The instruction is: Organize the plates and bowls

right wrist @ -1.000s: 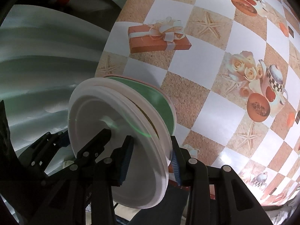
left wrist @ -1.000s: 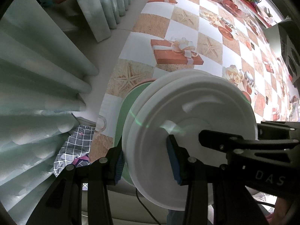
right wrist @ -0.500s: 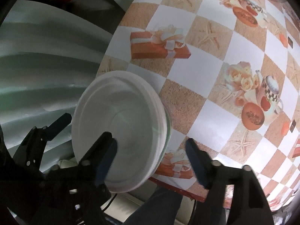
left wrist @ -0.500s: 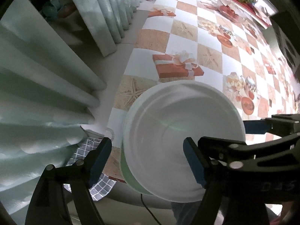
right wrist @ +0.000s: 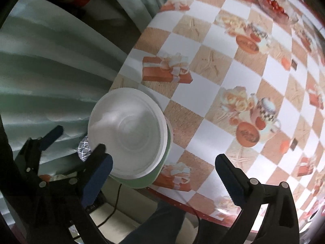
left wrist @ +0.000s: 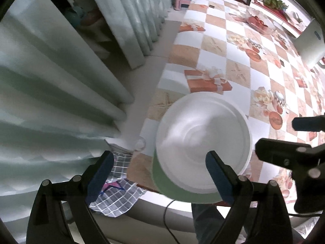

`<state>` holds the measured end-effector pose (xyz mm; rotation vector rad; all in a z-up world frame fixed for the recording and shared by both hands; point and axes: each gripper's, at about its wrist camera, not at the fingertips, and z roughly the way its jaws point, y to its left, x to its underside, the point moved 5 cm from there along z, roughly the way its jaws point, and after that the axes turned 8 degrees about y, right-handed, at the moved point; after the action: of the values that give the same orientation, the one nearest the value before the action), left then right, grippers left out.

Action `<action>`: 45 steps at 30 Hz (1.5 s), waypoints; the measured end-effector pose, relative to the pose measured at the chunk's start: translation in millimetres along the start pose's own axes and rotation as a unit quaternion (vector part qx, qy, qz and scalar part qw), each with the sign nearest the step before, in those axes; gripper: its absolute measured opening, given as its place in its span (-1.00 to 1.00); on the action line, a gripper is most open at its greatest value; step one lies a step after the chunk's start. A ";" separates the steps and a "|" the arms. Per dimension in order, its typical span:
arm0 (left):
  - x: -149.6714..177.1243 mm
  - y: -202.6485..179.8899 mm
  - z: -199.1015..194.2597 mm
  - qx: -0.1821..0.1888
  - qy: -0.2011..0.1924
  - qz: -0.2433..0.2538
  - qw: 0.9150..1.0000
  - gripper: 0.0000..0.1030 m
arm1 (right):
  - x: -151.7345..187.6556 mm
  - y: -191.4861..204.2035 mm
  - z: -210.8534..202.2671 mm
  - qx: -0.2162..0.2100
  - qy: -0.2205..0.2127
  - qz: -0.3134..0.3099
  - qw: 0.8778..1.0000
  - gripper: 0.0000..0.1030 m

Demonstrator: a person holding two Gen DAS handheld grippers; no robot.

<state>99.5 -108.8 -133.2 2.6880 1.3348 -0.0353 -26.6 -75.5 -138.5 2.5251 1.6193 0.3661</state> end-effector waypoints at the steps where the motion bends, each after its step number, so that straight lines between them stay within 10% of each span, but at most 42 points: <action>1: 1.6 0.3 -3.6 0.005 0.001 0.001 1.000 0.81 | 0.8 0.8 -2.6 0.003 -0.001 -0.004 1.000 0.97; 45: 22.6 -23.0 -46.6 0.030 0.032 0.052 0.998 0.81 | 20.3 19.4 -41.1 0.067 -0.006 -0.074 0.995 0.97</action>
<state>93.1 -70.9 -91.6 2.8274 1.2288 0.0234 -12.3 -66.5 -91.7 2.4729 1.8714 0.2346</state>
